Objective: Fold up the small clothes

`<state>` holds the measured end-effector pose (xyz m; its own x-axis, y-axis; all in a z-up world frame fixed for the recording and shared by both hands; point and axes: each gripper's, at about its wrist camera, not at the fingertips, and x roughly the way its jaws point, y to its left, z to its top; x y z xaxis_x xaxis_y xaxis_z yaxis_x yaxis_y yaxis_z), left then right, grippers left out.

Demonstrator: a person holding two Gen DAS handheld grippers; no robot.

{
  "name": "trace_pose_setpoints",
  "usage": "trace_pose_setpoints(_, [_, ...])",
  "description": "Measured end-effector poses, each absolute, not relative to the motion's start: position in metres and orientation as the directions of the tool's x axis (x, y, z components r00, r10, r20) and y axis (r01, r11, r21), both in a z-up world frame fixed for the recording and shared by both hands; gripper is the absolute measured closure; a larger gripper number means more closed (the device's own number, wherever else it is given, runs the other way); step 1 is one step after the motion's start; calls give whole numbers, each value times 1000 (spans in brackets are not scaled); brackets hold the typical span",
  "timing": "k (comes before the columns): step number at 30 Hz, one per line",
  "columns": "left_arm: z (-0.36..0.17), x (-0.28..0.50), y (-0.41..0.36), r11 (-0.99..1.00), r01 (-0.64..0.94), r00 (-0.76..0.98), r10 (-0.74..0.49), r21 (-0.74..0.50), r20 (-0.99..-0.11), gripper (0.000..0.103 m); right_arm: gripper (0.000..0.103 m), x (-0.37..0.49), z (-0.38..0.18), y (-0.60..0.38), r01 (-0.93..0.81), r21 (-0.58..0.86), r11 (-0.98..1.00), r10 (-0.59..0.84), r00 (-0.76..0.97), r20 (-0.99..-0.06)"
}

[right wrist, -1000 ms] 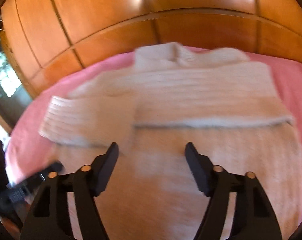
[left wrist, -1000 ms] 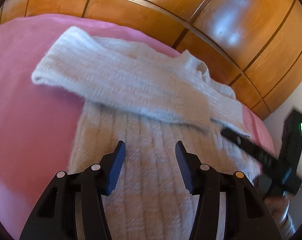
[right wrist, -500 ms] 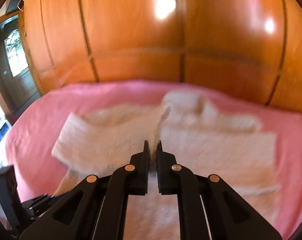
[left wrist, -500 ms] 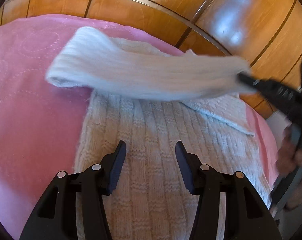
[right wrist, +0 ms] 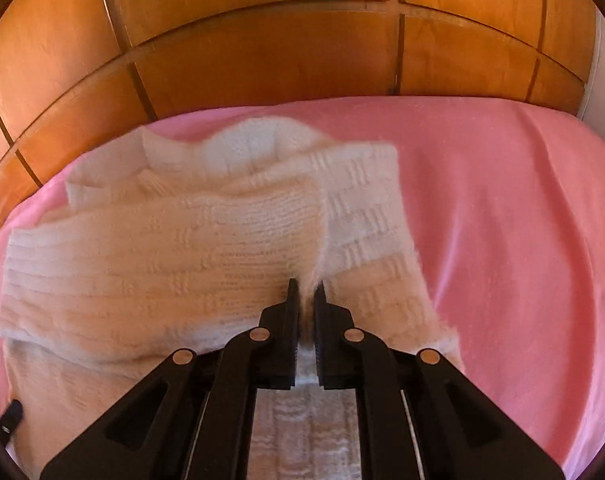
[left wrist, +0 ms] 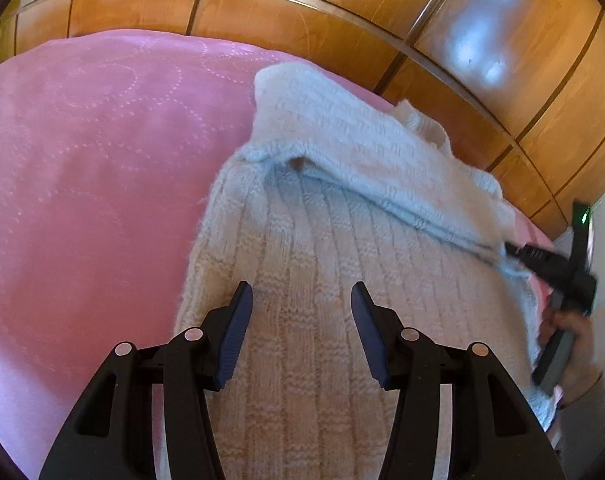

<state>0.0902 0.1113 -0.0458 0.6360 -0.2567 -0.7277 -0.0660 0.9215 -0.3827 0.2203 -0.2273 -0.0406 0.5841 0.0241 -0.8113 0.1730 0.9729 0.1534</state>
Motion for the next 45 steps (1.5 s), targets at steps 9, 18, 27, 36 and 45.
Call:
trace_pose_setpoints(9, [-1,120,106,949,21,734,-229,-316,-639,52,54,209,-10,-221,141,144,979,16,660,-752])
trace_pose_setpoints(18, [2,205,84,971,63,749,-198,-230,-632,52,35,239,-29,-179,22,90,996,56,633,-772])
trace_pose_setpoints(27, [-57,248,97,972,-10,673,-167,-236,-720,52,14,246,-61,-193,61,77,995,23,626,-779])
trace_pose_setpoints(36, [-26,199,102,972,-21,684,-155,-232,-713,41,13,246,-60,-190,61,82,995,25,633,-774])
trace_pose_setpoints(45, [-19,114,146,972,-33,688,-147,-233,-710,41,3,203,-35,-185,-3,79,997,63,632,-773])
